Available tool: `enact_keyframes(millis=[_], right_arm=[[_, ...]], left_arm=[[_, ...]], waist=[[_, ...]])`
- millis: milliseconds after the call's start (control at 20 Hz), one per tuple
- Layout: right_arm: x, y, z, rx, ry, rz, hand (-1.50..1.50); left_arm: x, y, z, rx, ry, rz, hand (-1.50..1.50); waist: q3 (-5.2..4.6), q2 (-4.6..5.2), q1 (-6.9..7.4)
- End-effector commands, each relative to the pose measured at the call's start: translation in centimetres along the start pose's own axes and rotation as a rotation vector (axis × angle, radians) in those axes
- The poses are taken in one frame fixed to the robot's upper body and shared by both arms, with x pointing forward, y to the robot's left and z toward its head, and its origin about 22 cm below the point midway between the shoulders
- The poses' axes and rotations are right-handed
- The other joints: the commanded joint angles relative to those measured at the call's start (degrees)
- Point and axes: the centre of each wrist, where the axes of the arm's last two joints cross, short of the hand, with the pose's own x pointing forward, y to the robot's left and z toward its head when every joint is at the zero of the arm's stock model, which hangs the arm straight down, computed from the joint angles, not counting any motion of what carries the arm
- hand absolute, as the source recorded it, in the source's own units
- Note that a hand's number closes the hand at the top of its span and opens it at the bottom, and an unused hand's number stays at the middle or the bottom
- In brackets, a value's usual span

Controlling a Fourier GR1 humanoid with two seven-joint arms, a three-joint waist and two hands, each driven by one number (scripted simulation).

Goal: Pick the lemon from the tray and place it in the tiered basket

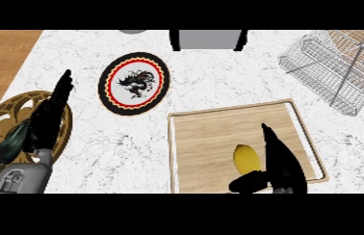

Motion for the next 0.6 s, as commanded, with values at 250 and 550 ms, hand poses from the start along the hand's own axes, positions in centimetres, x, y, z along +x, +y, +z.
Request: enact_keyframes(millis=[250, 550], right_arm=[[0.7, 3.0, -1.9, 0.055, 0.169, 0.014, -1.50], [2.0, 1.6, -1.7, 0.091, 0.172, 0.016, -1.50]], left_arm=[[0.0, -0.2, 0.0, -0.002, 0.006, 0.010, 0.00], [0.0, -1.1, 1.2, 0.026, -0.002, -0.010, 0.00]], waist=[[0.03, 0.02, 0.07], [0.03, -0.08, 0.23]])
